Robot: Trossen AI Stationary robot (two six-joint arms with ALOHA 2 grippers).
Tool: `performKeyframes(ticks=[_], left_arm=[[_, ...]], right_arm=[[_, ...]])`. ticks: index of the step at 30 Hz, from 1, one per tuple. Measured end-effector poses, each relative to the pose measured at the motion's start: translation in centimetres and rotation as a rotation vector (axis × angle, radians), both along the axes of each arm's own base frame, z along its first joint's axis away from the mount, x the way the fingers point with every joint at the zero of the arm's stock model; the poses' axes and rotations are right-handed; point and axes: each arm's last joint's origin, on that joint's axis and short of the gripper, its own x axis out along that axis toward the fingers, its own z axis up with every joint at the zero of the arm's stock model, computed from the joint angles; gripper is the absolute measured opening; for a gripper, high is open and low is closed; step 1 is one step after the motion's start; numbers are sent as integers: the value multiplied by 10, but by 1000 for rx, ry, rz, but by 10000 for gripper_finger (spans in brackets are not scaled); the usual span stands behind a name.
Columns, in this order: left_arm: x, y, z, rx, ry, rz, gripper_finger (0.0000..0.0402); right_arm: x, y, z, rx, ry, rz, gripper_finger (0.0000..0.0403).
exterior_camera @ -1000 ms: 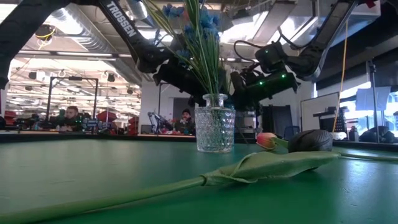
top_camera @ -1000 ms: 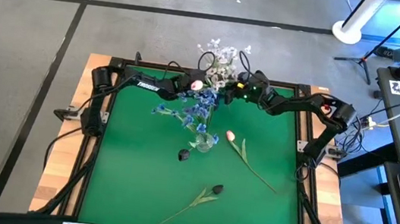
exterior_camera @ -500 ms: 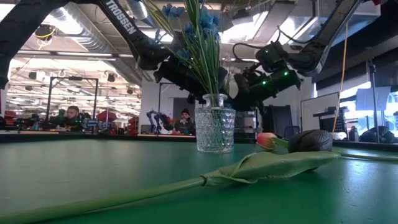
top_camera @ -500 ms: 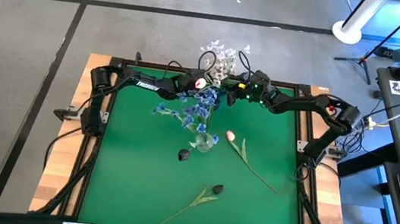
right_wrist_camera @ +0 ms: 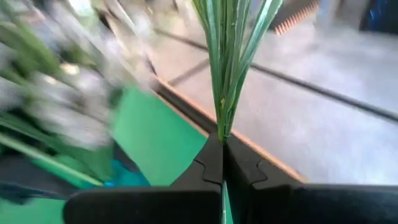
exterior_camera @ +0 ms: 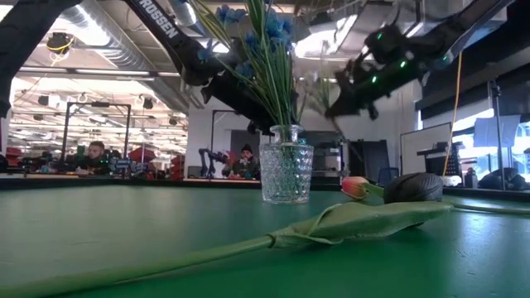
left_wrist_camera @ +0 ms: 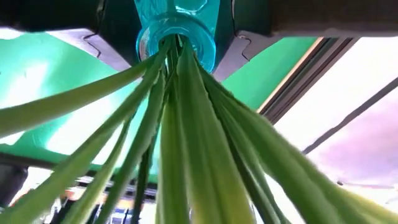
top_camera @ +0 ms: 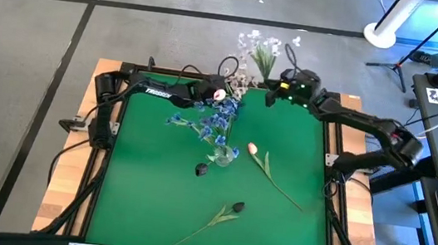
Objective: Sort flowers into vase by color
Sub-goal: Put the white flowers into the blue transparent vase
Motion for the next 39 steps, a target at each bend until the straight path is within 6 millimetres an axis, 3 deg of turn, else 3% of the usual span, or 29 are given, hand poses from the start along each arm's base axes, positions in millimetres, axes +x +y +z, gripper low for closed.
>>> performKeyframes(ticks=[6, 9, 14, 21, 31, 39], left_arm=[[-6, 0, 7, -33, 17, -89, 147], [-7, 1, 7, -67, 2, -153, 147], [-8, 2, 7, -97, -13, -219, 147], [-5, -4, 8, -95, -26, -257, 147], [-4, -6, 8, -83, -29, -271, 147], [-4, -6, 8, -77, -27, -273, 147]], right_arm=[[-20, 25, 50, -165, -192, 189, 0], [-26, 42, 59, -267, -322, 325, 0], [-25, 67, 47, -389, -510, 433, 0], [-4, 88, 23, -491, -629, 472, 0], [28, 78, -9, -518, -585, 445, 0], [41, 71, -19, -560, -550, 414, 0]])
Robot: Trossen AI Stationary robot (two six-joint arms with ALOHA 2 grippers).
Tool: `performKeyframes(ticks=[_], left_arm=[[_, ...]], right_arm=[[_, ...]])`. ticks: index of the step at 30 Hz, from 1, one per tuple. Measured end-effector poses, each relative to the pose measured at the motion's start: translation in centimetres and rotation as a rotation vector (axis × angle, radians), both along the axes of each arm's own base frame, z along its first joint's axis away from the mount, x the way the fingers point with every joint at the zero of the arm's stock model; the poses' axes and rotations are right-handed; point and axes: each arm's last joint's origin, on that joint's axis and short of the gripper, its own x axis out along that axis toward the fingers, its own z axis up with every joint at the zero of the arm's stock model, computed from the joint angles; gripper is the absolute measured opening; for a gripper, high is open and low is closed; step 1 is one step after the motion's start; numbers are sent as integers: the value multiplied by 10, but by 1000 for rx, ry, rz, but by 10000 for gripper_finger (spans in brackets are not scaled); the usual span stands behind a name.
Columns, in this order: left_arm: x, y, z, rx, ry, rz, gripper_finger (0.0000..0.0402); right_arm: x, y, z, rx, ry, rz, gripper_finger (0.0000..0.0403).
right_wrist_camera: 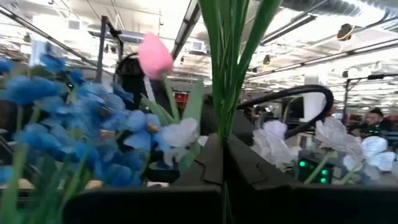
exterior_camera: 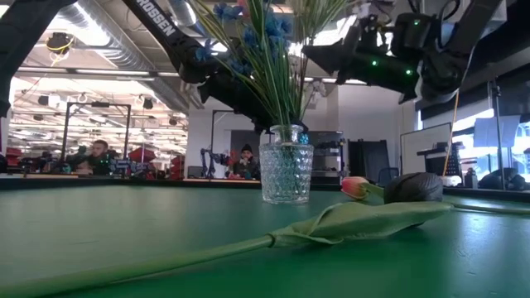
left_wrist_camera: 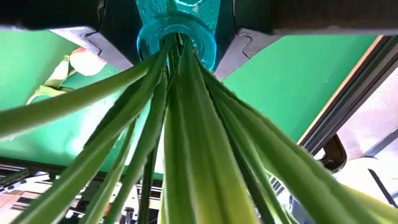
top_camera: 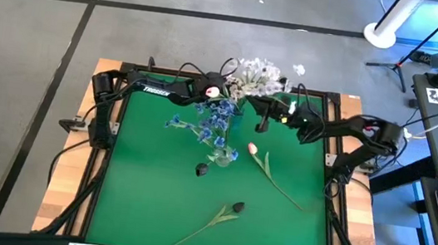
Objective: Sort flowers into vase by color
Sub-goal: Put the white flowers into the blue transparent vase
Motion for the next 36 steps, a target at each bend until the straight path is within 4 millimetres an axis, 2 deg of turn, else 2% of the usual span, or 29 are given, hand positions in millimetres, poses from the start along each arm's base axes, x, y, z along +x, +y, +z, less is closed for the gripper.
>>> performKeyframes(ticks=[10, 14, 18, 28, 36], left_arm=[[0, 0, 0, 1, 1, 1, 147], [0, 0, 0, 2, 1, 3, 147], [0, 0, 0, 4, 2, 6, 147], [0, 1, 0, 13, 3, 16, 152], [0, 1, 0, 16, 5, 25, 152]], right_arm=[[8, -4, -21, 12, 66, -26, 0], [12, -6, -37, 75, 174, -21, 0], [13, -6, -43, 104, 235, -21, 0], [0, -1, -63, 157, 330, -47, 0], [-1, -2, -75, 205, 444, -63, 0]])
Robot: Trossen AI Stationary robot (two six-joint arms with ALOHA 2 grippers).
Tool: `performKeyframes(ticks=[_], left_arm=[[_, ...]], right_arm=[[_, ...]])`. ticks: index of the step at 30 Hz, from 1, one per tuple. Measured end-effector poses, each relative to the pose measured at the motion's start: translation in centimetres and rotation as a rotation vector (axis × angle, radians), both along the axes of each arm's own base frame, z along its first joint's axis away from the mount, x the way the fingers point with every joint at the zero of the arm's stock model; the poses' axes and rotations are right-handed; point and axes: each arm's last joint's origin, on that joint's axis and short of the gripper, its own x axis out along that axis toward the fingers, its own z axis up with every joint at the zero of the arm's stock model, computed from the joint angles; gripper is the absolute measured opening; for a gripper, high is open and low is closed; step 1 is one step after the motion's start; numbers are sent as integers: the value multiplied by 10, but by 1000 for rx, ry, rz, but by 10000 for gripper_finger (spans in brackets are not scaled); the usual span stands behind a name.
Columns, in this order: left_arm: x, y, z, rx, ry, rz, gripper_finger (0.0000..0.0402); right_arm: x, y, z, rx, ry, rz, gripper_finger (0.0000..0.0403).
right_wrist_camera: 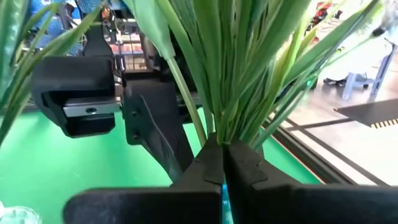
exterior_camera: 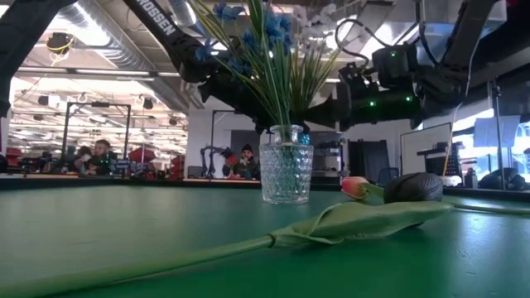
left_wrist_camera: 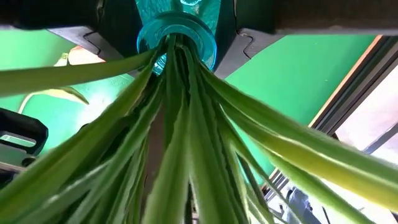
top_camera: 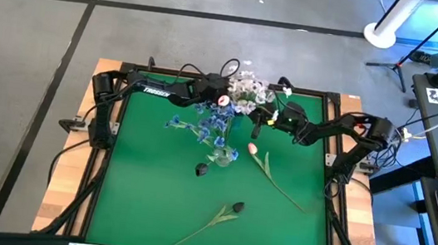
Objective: Sort flowers into vase by color
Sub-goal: Put the white flowers into the blue transparent vase, then put the pink flowers into the blue transparent vase
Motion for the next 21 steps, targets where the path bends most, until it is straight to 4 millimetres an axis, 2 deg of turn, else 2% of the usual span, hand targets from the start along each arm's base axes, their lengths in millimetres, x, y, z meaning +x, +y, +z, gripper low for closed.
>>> performKeyframes(ticks=[7, 10, 14, 21], left_arm=[[0, 0, 0, 1, 1, 3, 152], [0, 0, 0, 0, 1, 4, 152], [-1, 0, -1, -4, 8, 7, 152], [-1, 0, -1, -4, 8, 12, 152]], right_arm=[[0, 0, -4, -5, 41, -15, 3], [-2, 1, -1, -8, 48, -15, 23], [-7, 2, 7, -22, 68, -26, 80], [-22, 8, 24, -40, 189, -69, 208]])
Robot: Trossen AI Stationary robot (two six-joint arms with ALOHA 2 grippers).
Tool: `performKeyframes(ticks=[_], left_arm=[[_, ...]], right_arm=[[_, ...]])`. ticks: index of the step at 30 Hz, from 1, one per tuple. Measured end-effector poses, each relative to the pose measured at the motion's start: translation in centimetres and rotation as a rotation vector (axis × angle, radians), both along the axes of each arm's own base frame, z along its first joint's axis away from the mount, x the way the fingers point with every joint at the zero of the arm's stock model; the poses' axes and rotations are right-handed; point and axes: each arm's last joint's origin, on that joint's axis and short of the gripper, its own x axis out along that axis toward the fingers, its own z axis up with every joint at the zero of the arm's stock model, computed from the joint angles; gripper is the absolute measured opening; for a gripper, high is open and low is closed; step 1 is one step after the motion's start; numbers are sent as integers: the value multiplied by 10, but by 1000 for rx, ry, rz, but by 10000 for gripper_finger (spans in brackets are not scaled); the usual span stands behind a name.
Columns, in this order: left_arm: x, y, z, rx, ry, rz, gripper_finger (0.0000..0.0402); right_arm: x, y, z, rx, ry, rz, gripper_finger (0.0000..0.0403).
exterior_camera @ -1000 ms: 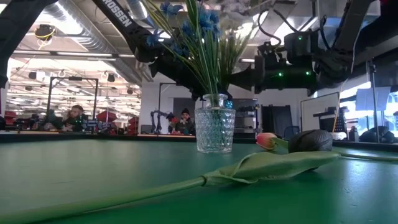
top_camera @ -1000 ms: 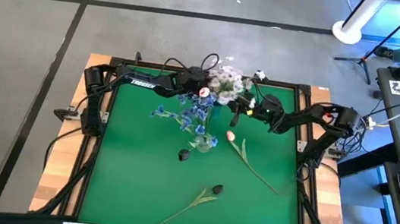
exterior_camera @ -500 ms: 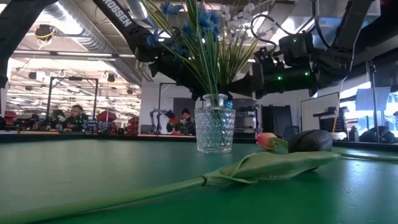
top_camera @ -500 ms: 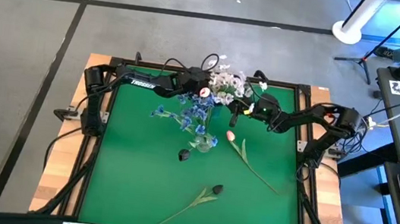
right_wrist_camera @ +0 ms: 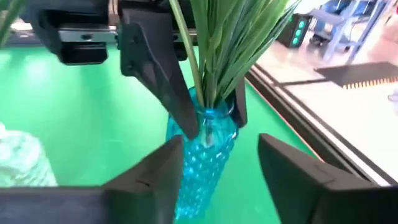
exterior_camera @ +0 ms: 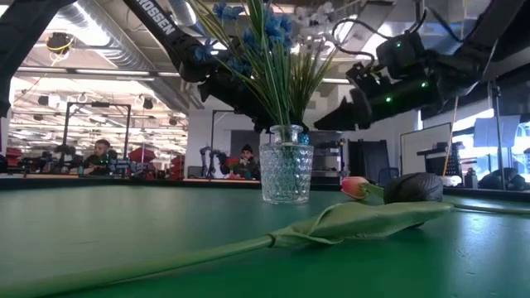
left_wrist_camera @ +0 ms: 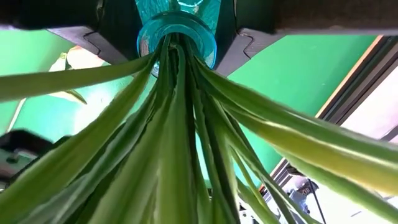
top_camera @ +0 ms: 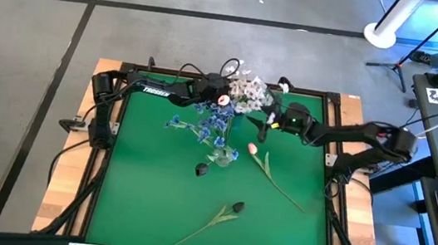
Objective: Sort flowers into vase by color
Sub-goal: Put the pink flowers into the blue transparent vase
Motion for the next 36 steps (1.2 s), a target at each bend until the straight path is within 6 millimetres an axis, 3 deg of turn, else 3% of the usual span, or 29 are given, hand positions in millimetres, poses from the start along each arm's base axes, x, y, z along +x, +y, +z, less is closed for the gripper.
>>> performKeyframes(ticks=[5, 11, 17, 25, 36], left_arm=[[0, 1, 0, 9, 5, 16, 152], [0, 1, 0, 14, 6, 24, 152], [0, 3, 1, 48, 3, 60, 152], [0, 3, 1, 52, 1, 59, 152], [0, 3, 1, 50, -2, 61, 153]], right_arm=[[-18, 9, 21, 53, 37, 0, 267], [-41, 24, 37, 191, 60, 32, 277], [-38, 61, 20, 262, 265, 99, 256], [-51, 106, 0, 384, 551, 37, 248], [-50, 140, -26, 532, 731, -25, 248]])
